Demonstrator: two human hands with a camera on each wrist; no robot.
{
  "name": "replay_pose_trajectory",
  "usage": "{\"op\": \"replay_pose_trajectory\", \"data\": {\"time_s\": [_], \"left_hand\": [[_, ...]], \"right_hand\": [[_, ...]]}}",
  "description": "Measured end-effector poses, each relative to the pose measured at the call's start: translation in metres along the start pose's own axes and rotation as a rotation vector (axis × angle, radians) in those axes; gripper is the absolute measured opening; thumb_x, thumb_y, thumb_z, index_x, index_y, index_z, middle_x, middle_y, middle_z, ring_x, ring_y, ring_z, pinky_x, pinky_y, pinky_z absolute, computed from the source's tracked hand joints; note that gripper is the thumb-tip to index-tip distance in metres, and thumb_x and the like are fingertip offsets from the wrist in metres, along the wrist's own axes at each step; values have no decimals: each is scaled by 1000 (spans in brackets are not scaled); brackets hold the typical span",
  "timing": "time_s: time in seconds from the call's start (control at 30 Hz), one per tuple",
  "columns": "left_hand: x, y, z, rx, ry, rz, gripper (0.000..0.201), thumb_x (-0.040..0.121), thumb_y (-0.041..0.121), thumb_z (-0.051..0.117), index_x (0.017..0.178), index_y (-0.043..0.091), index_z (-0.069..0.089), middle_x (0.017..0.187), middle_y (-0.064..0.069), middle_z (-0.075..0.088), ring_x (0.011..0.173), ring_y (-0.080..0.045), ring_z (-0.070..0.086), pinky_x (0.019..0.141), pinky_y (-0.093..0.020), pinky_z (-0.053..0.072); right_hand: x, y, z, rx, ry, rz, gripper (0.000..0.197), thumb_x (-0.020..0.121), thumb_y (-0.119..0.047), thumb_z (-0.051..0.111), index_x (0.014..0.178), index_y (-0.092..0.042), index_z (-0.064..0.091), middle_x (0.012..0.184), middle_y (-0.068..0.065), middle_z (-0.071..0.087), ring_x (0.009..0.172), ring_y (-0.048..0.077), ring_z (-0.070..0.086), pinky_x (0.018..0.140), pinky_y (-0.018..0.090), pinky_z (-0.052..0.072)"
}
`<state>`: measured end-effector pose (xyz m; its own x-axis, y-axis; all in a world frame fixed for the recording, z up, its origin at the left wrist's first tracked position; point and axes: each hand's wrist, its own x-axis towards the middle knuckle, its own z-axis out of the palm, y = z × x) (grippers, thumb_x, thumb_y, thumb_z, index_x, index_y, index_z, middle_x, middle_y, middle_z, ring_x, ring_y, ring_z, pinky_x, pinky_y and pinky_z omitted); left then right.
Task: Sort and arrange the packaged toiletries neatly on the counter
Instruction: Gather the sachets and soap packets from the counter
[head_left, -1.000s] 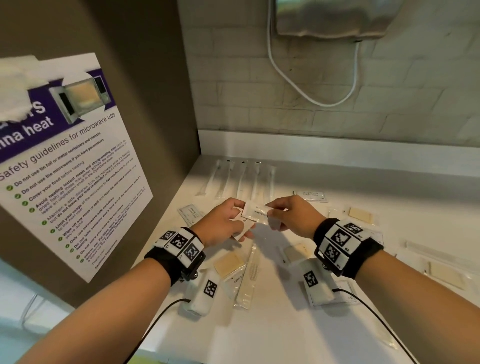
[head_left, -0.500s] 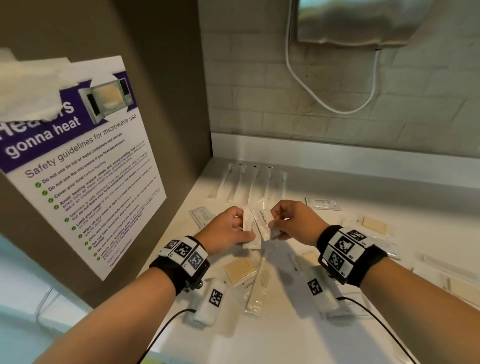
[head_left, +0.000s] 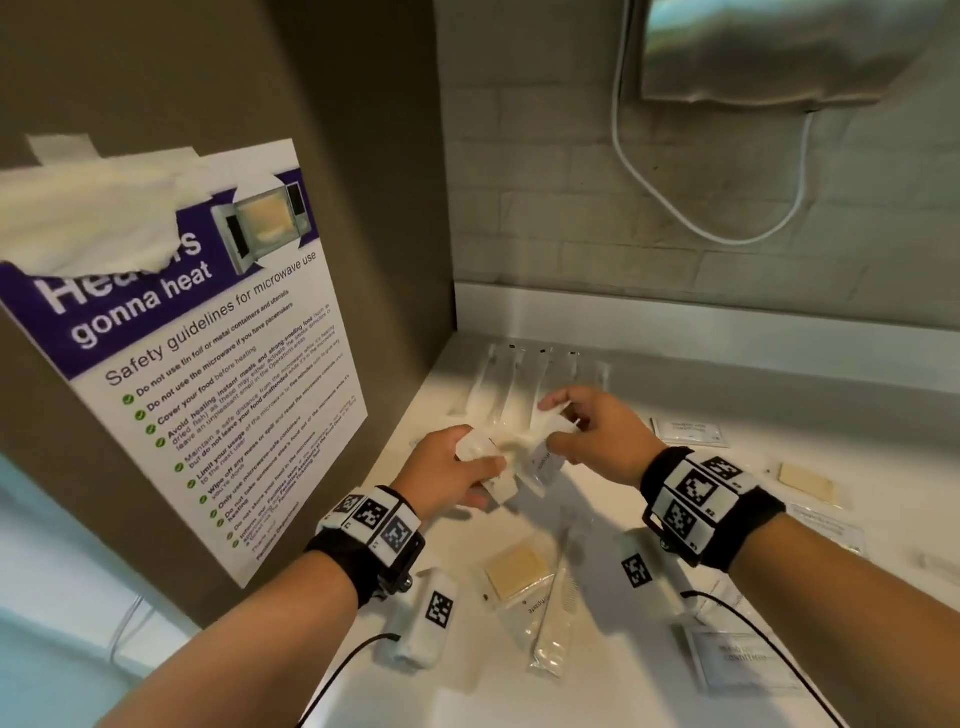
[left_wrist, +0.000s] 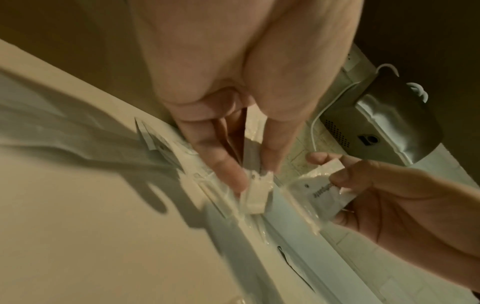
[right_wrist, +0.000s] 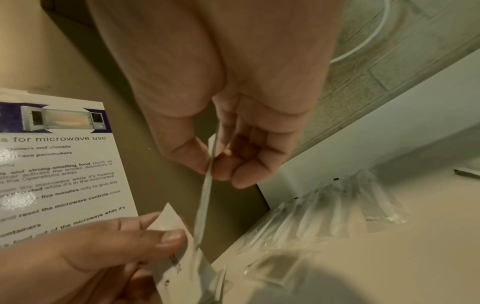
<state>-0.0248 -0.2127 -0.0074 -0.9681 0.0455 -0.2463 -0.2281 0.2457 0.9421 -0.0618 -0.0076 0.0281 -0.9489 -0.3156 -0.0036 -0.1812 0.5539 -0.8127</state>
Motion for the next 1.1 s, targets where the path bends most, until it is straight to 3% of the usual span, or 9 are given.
{"op": "replay_pose_trajectory", "data": {"time_s": [0.13,0.3,0.4,0.5,0.63,0.73,0.8,0.93,1.1], "left_hand": [[2,7,-9,-82,32,-26,21,98,36,55,109,20,64,98,-7,77,85,-29,76,91,-58,53],[4,32,-19,-163,-38,37,32,97,49,51,113,26,66,109,-8,73,92,-34,73,91,-52,55],[5,37,-21,-150,-86,89,28,97,35,58,116,15,64,107,-11,63,89,-27,65,77,-37,62],[4,33,-23,-179,-123,104,22,99,16,56,119,8,59,100,-14,67,83,-19,69,65,-24,59],[2,26,-24,-186,-63,104,40,98,3,54,136,16,50,115,-18,67,94,-24,72,76,-31,61],[0,24,-23,-197,57,104,48,97,2,54,137,30,49,118,-18,63,94,-25,70,72,-29,62],[-1,23,-22,-189,106,94,42,97,2,54,129,29,52,113,-20,63,92,-26,70,74,-31,62],[-9,20,-14,-198,110,75,27,96,-1,53,116,17,52,111,-20,61,93,-30,70,87,-44,59],[-23,13,-3,-157,113,78,27,93,0,56,117,13,53,112,-19,65,86,-28,73,80,-39,61]], "right_hand": [[16,-14,1,-21,-108,-80,21,77,-9,78,83,-20,61,79,10,66,67,18,59,71,39,52],[37,-44,13,-126,-142,-220,18,74,-19,81,89,-15,73,70,-6,63,61,7,56,63,20,43],[45,-50,19,-79,-58,-285,21,74,-7,77,91,-13,66,75,-1,65,69,15,62,72,33,53],[47,-49,20,-47,-43,-282,15,78,-7,73,91,-11,68,77,-1,65,68,11,59,71,29,53],[38,-41,19,-23,-37,-258,9,87,-13,67,94,-10,72,79,-2,68,65,4,59,71,21,50],[16,-28,20,-149,-61,-267,8,90,-13,61,93,-14,69,83,-10,66,66,-5,58,66,9,44],[-1,-16,23,-268,-235,-216,7,88,-16,65,95,-16,67,92,-6,65,75,-2,57,73,14,45],[-31,9,44,-603,-571,-116,40,78,-30,75,116,-22,64,101,-6,58,95,13,57,85,24,43],[-27,25,50,-496,-459,-36,25,81,-17,70,106,-21,69,104,-5,66,96,14,63,93,33,51]]}}
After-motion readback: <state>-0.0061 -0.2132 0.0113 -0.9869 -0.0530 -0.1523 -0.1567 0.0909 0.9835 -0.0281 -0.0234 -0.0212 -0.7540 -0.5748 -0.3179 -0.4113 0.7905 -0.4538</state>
